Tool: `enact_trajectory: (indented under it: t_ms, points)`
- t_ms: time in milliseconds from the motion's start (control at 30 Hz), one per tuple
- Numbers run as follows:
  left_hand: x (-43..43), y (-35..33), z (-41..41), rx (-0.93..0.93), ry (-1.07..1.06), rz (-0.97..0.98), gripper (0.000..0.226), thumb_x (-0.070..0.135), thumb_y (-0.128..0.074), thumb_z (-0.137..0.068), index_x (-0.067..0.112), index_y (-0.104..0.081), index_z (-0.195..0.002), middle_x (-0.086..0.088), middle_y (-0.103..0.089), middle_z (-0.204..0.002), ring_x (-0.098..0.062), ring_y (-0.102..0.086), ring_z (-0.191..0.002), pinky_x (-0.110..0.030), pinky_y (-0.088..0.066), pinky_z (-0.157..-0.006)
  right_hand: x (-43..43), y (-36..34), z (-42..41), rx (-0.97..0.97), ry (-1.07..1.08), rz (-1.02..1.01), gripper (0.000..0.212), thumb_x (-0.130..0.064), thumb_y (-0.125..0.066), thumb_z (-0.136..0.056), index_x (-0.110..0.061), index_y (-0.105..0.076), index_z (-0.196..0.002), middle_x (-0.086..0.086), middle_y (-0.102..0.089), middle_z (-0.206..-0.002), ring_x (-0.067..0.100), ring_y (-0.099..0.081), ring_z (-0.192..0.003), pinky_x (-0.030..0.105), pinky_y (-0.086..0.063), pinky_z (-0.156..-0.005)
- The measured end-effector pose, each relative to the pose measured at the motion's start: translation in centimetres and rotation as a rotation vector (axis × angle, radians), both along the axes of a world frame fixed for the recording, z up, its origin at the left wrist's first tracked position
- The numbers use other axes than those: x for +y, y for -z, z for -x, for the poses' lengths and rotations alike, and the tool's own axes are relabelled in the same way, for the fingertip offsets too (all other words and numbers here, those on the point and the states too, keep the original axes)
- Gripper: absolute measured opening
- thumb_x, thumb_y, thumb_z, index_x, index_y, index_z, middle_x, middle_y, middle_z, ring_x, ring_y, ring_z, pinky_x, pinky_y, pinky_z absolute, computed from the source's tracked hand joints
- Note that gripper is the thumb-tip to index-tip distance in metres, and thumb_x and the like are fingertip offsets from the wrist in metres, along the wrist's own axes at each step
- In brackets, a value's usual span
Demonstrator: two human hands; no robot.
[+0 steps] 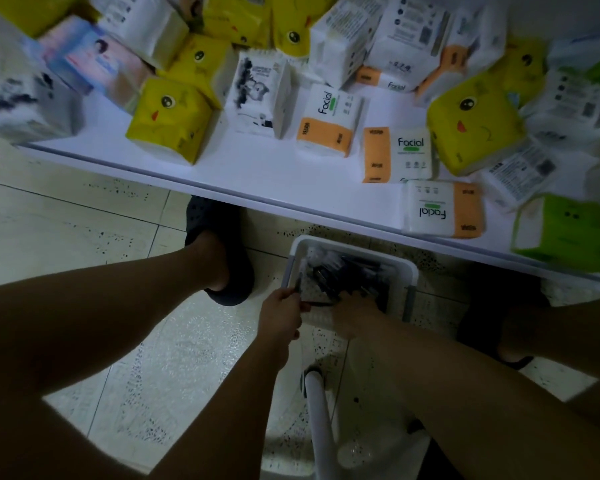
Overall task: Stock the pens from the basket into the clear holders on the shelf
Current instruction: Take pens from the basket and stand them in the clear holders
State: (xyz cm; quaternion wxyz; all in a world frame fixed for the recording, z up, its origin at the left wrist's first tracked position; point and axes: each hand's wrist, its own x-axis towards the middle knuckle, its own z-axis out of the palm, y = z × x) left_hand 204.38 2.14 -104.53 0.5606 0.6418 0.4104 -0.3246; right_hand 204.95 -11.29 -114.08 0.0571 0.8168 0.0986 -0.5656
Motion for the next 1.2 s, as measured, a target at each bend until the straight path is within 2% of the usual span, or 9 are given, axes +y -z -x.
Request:
enact_trajectory:
  t_ms: [100,233,467,667,767,867,1000,1133,1200]
  points:
    - [0.0,-0.1,0.0,-0.08,0.038,-0.011,0.021,0.019,-0.045,-0.1,0.02,-0.054,-0.119,-0.007,-0.065,-0.084,-0.013,-0.048,-0.061,-0.024,-0.038,-0.051,0.1,-0.4,-0.3,-0.09,0.079,-0.047,0.046,-0.017,-0.053,-0.092,-0.008,-0.048,-0.137,0.011,-0.04,-0.141,0.031,-0.038,-0.129,0.043,-0.035,-0.108]
    - [-0.6,-0.6,-0.7,-0.096,0.046,0.035,0.026,0.005,-0.04,-0.099,0.018,-0.052,-0.117,-0.007,-0.064,-0.085,-0.017,-0.056,-0.066,-0.027,-0.047,-0.06,-0.2,-1.9,-1.1,-0.251,0.249,-0.151,0.018,-0.015,-0.058,-0.09,-0.005,-0.068,-0.1,0.01,-0.068,-0.104,0.025,-0.064,-0.094,0.035,-0.053,-0.079]
    - [-2.0,-1.1,-0.5,-0.121,0.104,-0.032,0.019,0.012,-0.038,-0.098,0.018,-0.055,-0.092,-0.007,-0.058,-0.081,-0.013,-0.043,-0.059,-0.023,-0.033,-0.049,-2.4,-4.6,-0.5,-0.182,0.548,-0.166,0.014,-0.011,-0.059,-0.089,-0.003,-0.066,-0.098,0.015,-0.065,-0.096,0.023,-0.056,-0.078,0.028,-0.048,-0.066]
    - [-3.9,-2.3,0.1,-0.241,0.237,-0.034,0.023,0.027,-0.036,-0.103,0.019,-0.055,-0.112,-0.012,-0.061,-0.089,-0.017,-0.053,-0.066,-0.026,-0.044,-0.052,-4.3,-7.7,0.9,-0.08,0.92,-0.205,0.022,-0.015,-0.044,-0.1,-0.001,-0.06,-0.097,0.011,-0.058,-0.074,0.018,-0.056,-0.058,0.023,-0.045,-0.048]
    - [-5.0,-3.2,0.2,-0.23,0.277,-0.023,0.022,0.015,-0.039,-0.1,0.022,-0.058,-0.089,-0.016,-0.065,-0.095,-0.025,-0.061,-0.081,-0.043,-0.057,-0.078,-5.0,-9.3,1.7,-0.18,1.032,-0.278,0.026,-0.019,-0.04,-0.102,-0.007,-0.056,-0.085,0.008,-0.055,-0.075,0.019,-0.054,-0.066,0.025,-0.041,-0.056]
    - [-6.2,-4.9,0.3,-0.24,0.298,0.013,0.02,0.018,-0.04,-0.1,0.014,-0.059,-0.097,-0.015,-0.063,-0.101,-0.024,-0.058,-0.088,-0.045,-0.052,-0.087,-5.8,-11.6,2.4,-0.359,1.113,-0.361,0.032,-0.026,-0.033,-0.103,-0.012,-0.054,-0.084,0.005,-0.054,-0.075,0.019,-0.053,-0.071,0.029,-0.042,-0.064]
    - [-7.9,-7.8,0.4,-0.458,0.322,0.019,0.036,0.041,-0.035,-0.102,0.013,-0.056,-0.109,-0.01,-0.062,-0.102,-0.026,-0.059,-0.098,-0.047,-0.052,-0.087,-7.3,-14.7,3.1,-0.625,1.132,-0.49,0.036,-0.037,-0.033,-0.104,-0.017,-0.059,-0.09,0.007,-0.063,-0.092,0.021,-0.06,-0.085,0.034,-0.047,-0.078]
    - [-9.5,-10.8,0.3,-0.624,0.33,0.027,0.022,0.037,-0.04,-0.101,0.021,-0.053,-0.094,-0.01,-0.064,-0.084,-0.02,-0.059,-0.07,-0.033,-0.05,-0.064,-7.9,-18.2,3.4,-0.669,1.392,-0.722,0.018,-0.019,-0.04,-0.103,-0.02,-0.059,-0.103,0.003,-0.057,-0.072,0.011,-0.058,-0.053,0.021,-0.046,-0.05]
    - [-10.3,-12.4,-0.2,-0.68,0.345,0.018,0.02,0.035,-0.041,-0.101,0.022,-0.052,-0.091,-0.006,-0.063,-0.077,-0.017,-0.055,-0.062,-0.028,-0.044,-0.059,-8.0,-19.7,3.0,-0.681,1.458,-0.806,0.013,-0.013,-0.047,-0.097,-0.017,-0.059,-0.094,0.007,-0.062,-0.079,0.01,-0.063,-0.057,0.024,-0.054,-0.055]
